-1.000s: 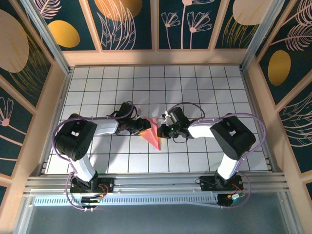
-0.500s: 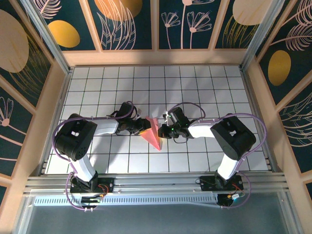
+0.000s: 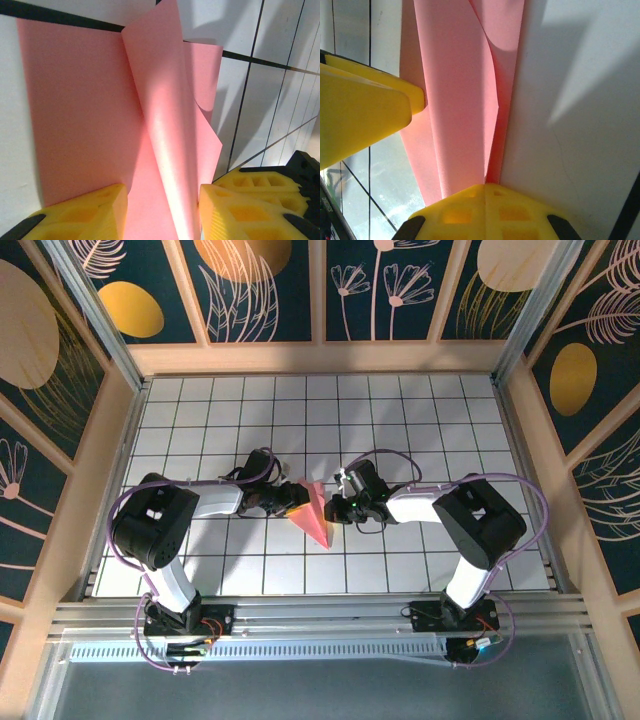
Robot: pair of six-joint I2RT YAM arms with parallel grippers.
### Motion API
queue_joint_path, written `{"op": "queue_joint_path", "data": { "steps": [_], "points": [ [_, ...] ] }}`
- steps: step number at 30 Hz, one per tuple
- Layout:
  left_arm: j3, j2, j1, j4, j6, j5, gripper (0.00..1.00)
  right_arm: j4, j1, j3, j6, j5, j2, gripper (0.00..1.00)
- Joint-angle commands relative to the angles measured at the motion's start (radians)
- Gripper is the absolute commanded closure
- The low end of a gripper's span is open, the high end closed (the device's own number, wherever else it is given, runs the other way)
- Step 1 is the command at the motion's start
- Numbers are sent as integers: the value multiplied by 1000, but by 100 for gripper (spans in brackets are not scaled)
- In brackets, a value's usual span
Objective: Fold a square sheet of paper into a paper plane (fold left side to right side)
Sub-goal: Fourth fold the wing at the center of the table.
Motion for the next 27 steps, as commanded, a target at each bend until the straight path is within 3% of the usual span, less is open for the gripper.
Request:
{"op": "queue_joint_path", "data": {
  "steps": [1,27],
  "points": [
    [-23,19,-3,-66,20,-54,58,-12,-6,17,-19,15,-10,100],
    [8,-8,-3,-64,20,-54,53,-92,2,16,-34,66,61,100]
  ]
}}
